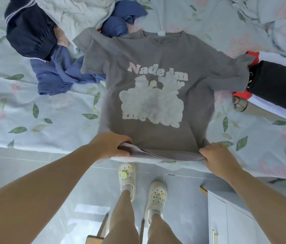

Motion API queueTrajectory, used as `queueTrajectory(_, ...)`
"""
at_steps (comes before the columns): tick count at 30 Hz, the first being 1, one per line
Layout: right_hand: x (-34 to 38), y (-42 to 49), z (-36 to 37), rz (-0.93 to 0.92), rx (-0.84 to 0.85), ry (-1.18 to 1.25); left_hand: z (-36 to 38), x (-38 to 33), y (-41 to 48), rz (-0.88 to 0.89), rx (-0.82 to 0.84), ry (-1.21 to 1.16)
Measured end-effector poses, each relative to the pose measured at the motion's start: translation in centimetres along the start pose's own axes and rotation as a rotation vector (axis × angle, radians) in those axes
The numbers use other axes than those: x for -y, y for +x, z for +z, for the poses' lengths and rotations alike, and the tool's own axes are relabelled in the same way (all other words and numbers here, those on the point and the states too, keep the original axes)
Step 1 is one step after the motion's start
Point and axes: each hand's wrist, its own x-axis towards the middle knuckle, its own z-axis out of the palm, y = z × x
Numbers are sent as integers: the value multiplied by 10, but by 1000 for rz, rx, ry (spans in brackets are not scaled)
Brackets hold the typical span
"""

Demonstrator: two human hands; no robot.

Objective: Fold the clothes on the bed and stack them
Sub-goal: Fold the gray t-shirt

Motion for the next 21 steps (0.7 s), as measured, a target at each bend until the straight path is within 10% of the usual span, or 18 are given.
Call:
queueTrajectory(11,34,-35,13,342,718,354,48,-36,-12,-70,341,378)
queueTrajectory(21,-1,-21,85,1006,68,772,80,-30,10,-224,158,-8)
